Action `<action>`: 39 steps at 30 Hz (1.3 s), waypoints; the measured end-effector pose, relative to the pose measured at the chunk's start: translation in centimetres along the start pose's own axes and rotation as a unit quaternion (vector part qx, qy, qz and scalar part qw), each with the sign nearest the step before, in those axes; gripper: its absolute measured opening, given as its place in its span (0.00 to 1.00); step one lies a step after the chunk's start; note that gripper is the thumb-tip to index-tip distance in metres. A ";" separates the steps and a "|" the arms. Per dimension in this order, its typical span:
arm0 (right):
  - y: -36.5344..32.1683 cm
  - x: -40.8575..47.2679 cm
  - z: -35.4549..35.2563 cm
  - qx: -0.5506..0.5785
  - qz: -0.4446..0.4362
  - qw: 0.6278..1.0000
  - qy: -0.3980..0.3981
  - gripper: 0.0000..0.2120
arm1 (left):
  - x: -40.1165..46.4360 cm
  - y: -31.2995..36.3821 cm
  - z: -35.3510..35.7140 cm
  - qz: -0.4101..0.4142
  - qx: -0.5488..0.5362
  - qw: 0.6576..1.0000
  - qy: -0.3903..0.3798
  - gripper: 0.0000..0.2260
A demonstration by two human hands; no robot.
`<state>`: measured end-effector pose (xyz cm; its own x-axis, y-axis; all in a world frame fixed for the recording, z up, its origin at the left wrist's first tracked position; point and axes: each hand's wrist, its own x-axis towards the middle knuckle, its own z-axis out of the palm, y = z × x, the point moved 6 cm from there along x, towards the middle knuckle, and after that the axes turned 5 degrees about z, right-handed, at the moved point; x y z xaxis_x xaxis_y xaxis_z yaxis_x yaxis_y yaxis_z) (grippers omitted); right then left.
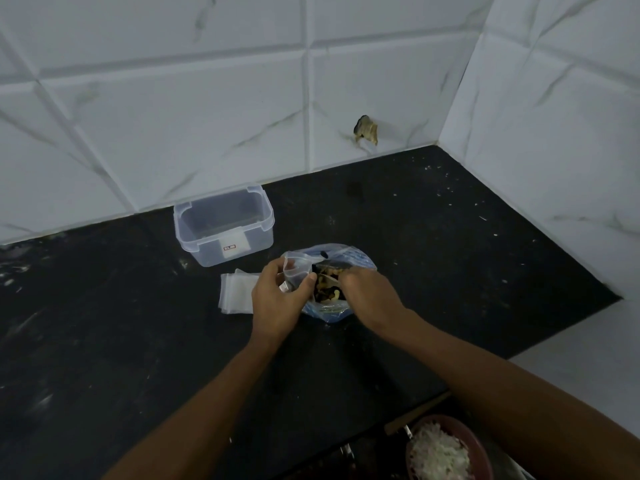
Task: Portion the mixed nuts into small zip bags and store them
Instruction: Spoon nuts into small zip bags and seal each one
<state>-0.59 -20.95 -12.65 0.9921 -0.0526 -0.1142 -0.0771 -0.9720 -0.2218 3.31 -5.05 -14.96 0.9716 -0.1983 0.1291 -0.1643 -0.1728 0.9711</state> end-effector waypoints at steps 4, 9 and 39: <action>0.0 0.1 0.3 0.035 0.014 0.999 -0.020 0.12 | 0.2 0.1 0.0 -0.006 -0.014 1.000 0.000 0.15; 1.3 1.7 1.9 0.154 0.102 0.982 -0.037 0.11 | 0.3 -0.2 -0.1 -0.013 -0.029 0.999 -0.010 0.15; 3.0 -2.2 -9.8 0.257 0.103 0.958 0.078 0.08 | 0.4 2.0 2.0 0.064 0.229 0.971 0.000 0.22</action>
<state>-2.02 -25.95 -3.61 0.9502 -0.3036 -0.0701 -0.2719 -0.6980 -0.6624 3.04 -7.40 -13.38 0.9381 -0.2472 0.2427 -0.3426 -0.5583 0.7556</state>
